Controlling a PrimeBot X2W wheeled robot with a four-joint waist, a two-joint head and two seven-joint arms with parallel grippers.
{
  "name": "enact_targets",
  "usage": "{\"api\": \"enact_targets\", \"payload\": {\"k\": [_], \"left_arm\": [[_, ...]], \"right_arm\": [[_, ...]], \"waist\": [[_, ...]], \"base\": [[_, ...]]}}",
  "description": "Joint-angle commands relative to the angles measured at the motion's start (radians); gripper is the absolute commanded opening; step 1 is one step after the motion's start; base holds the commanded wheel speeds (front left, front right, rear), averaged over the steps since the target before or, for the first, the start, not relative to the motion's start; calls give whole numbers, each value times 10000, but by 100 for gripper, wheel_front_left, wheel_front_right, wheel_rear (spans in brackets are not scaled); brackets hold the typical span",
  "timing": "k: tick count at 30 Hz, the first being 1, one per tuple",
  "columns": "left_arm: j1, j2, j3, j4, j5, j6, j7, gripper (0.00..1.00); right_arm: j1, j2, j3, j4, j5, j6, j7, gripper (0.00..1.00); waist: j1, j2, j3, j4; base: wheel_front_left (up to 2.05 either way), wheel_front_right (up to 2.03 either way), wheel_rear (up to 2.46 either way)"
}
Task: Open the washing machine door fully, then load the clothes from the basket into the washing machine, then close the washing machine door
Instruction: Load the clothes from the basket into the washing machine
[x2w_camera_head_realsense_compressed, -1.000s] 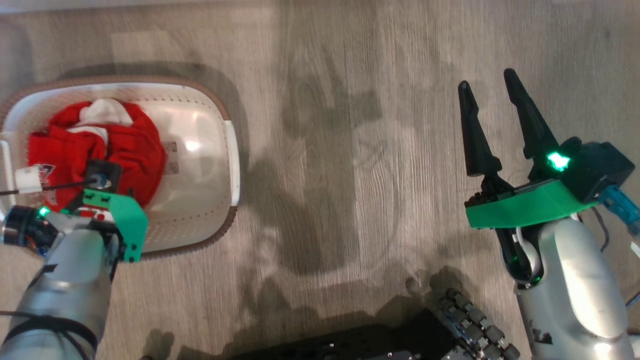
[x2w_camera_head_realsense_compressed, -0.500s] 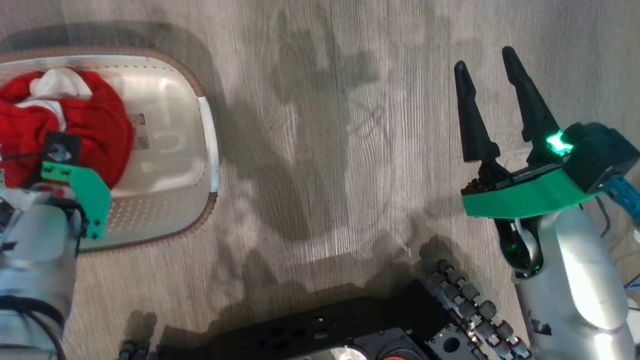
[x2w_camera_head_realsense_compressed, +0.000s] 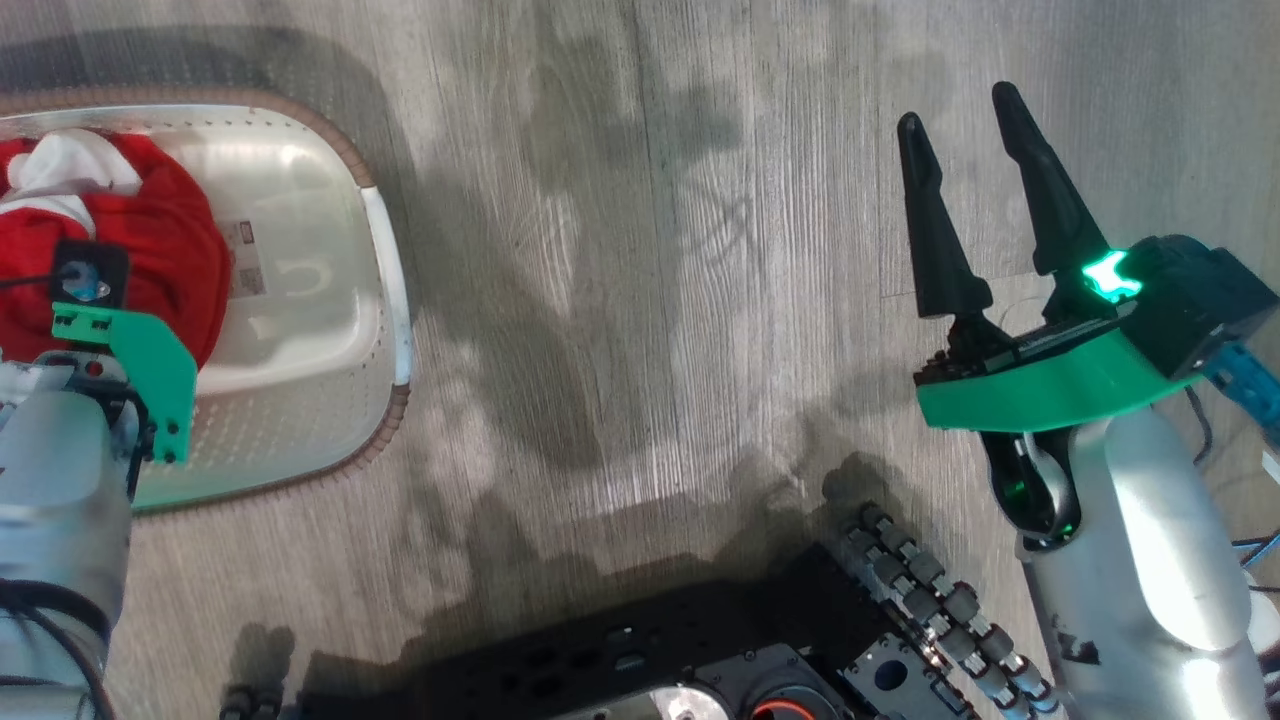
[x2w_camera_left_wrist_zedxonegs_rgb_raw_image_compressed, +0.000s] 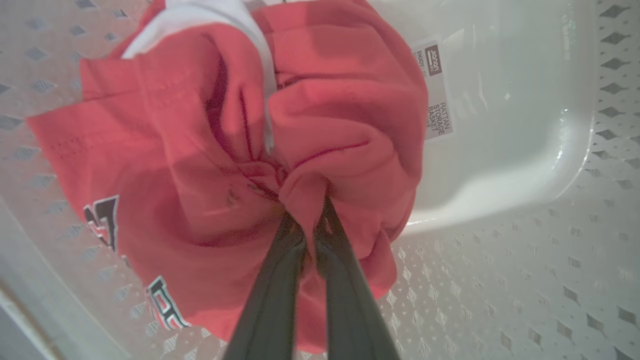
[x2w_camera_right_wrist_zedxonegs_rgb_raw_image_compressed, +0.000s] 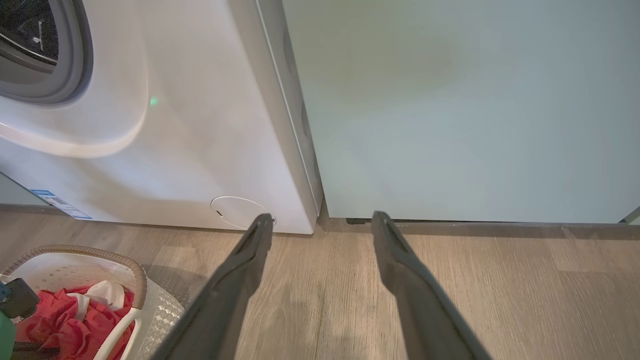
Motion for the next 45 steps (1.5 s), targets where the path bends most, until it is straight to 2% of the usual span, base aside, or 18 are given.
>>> {"api": "enact_targets", "payload": {"k": [1, 11, 19, 27, 32, 39, 45], "left_arm": [[259, 492, 209, -12, -141, -63, 34, 0], [608, 395, 68, -11, -273, -55, -19, 0], [1472, 196, 167, -10, -664, -27, -281, 0], [2285, 8, 194, -10, -932, 54, -1048, 0], [2589, -85, 93, -10, -948, 226, -1886, 0], [2825, -181, -136, -272, -845, 626, -2376, 0], [3309, -148, -266, -1745, -753, 1038, -2437, 0]], "right_arm": [[119, 51, 205, -216, 100, 0, -65, 100], [53, 51, 242, -115, 54, 0, -65, 100], [143, 51, 383, 241, 12, 0, -65, 100], [446, 51, 477, 507, 77, 0, -65, 100], [670, 51, 456, 675, 79, 0, -65, 100], [973, 51, 465, 876, 30, 0, -65, 100], [1238, 51, 409, 989, 9, 0, -65, 100]], "waist": [[0, 0, -62, -16], [0, 0, -738, 69], [0, 0, -2243, 145], [0, 0, -3719, 231], [0, 0, -4481, 400], [0, 0, -5443, 674], [0, 0, -6123, 884]], "base": [[0, 0, 0], [0, 0, 0], [0, 0, 0], [0, 0, 0], [0, 0, 0], [0, 0, 0], [0, 0, 0]]}}
